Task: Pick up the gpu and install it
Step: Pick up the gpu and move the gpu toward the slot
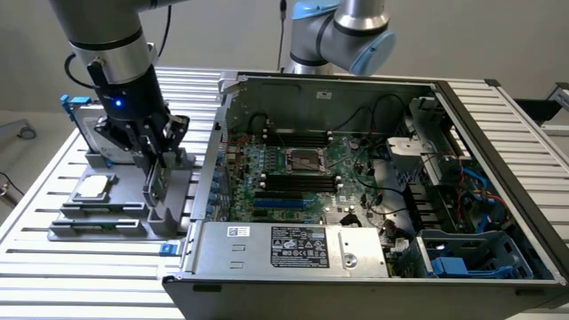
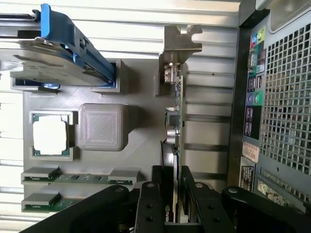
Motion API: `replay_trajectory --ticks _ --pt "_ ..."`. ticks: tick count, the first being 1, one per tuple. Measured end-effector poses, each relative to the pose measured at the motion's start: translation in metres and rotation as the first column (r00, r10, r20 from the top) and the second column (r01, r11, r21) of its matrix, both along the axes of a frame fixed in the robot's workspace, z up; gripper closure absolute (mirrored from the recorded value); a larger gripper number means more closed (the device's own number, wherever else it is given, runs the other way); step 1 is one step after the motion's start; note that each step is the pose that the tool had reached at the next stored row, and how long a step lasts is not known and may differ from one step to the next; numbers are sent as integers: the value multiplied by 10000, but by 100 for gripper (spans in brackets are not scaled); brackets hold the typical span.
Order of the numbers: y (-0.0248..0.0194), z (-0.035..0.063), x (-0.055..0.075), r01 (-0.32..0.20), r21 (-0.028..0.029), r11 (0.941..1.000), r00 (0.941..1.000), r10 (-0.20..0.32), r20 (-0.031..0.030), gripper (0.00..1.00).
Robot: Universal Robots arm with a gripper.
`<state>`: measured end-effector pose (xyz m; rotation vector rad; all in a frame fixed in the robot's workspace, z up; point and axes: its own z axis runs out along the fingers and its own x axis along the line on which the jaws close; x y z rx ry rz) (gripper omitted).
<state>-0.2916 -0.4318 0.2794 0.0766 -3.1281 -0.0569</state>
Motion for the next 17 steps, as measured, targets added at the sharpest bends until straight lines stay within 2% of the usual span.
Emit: replay_trajectory --ticks 10,13,17 --pt "-1 437 1 16 8 10000 10000 -16 -2 73" --pt "-1 572 11 21 9 10000 10000 -21 -30 73" --pt "-38 728 88 22 39 10000 10000 -21 -77 73"
